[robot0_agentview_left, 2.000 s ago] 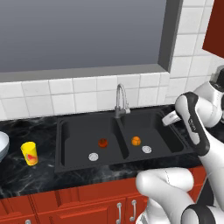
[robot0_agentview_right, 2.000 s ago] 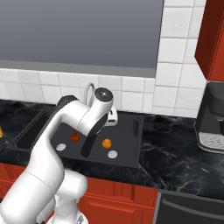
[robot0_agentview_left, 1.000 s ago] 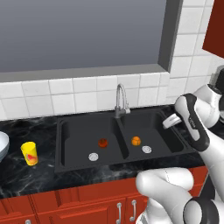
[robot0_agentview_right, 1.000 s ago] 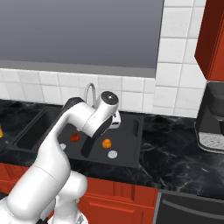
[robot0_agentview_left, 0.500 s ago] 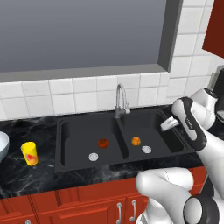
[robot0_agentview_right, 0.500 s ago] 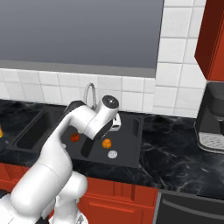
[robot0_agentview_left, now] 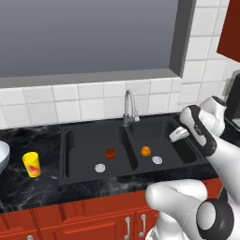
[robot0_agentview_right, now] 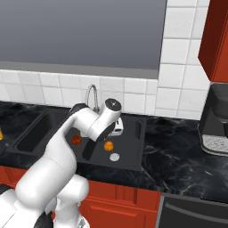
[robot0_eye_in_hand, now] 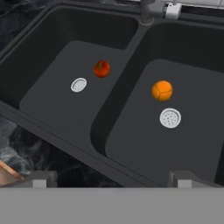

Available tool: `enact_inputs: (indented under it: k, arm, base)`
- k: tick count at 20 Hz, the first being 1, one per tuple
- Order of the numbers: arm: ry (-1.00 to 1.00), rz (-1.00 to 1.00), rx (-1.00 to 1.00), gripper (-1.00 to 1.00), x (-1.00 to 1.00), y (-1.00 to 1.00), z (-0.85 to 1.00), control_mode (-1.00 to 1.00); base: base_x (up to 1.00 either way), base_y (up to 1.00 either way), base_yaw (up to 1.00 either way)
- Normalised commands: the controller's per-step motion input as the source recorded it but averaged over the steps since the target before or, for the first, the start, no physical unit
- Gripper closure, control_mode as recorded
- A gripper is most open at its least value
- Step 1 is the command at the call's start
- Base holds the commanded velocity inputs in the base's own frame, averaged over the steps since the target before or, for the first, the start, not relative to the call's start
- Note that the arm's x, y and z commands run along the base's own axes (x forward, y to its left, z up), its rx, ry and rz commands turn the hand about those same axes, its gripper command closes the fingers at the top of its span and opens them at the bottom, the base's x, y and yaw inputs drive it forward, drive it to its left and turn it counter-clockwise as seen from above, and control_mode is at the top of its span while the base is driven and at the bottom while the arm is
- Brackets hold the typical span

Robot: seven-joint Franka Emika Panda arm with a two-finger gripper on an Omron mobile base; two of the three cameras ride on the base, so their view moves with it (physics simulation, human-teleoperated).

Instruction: Remove the tomato and orange from the sink. Then move the bowl and cup from the counter to the sink for washing.

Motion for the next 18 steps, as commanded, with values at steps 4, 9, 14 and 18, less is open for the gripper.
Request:
enact_inputs:
  k: [4, 9, 14, 18]
  arm:
    - [0.02, 0.0, 0.0, -1.0, 0.11, 0.0, -0.15, -1.0]
    - [0.0, 0.0, 0.01, -1.0, 0.09, 0.01, -0.17, -1.0]
    - [0.0, -0.02, 0.01, -1.0, 0.07, 0.0, -0.17, -1.0]
    - [0.0, -0.05, 0.0, -1.0, 0.07, 0.01, -0.17, -1.0]
  base:
    - [0.0, 0.0, 0.0]
    - [0.0, 0.0, 0.0]
    - [0.0, 0.0, 0.0]
    - [0.0, 0.0, 0.0]
